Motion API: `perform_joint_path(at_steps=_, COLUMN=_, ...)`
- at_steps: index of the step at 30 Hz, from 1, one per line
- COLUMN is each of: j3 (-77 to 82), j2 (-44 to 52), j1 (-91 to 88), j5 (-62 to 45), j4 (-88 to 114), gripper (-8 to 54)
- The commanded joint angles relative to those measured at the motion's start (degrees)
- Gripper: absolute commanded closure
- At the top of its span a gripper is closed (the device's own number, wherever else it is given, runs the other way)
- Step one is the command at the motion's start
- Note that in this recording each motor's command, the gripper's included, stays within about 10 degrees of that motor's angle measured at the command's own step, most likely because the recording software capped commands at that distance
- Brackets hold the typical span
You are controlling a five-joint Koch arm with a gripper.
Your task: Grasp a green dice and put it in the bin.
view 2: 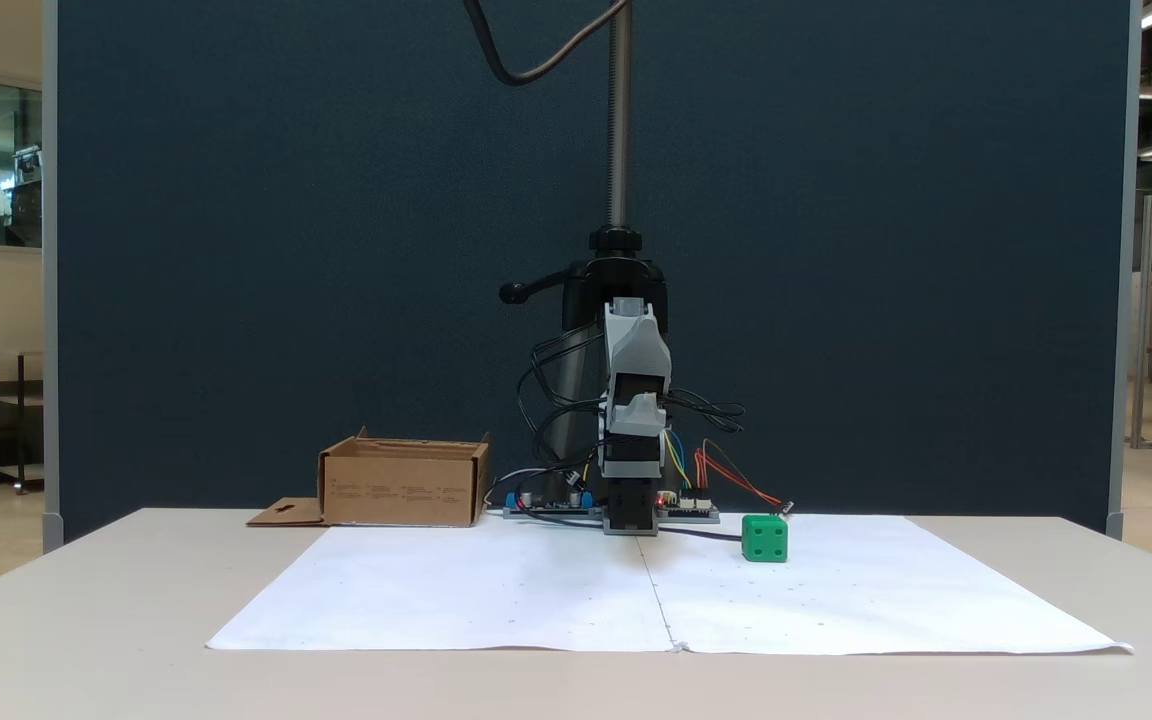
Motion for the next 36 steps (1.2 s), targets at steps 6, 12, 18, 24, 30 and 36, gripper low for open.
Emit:
perform_joint_path(at_steps=6, j3=3.34, j2=6.24, j1=2.99, j5=-2.99, j4=-1.14, gripper=0.4)
perform_joint_path(at_steps=12, j3=3.34, j2=6.24, j1=3.08, j5=-2.99, j4=-1.14, gripper=0.4)
perform_joint_path(at_steps=18, j3=3.34, j2=6.24, j1=3.16, j5=-3.16, j4=-1.14, gripper=0.4)
perform_joint_path(at_steps=24, j3=3.34, j2=6.33, j1=3.34, j5=-3.25, j4=-1.14, gripper=0.9)
perform_joint_path(at_steps=30, j3=3.34, j2=6.24, j1=3.43, j5=-3.25, j4=-0.7, gripper=0.8)
perform_joint_path(at_steps=36, j3=3.34, j2=6.15, j1=2.64, j5=-2.99, j4=-0.79, gripper=0.9)
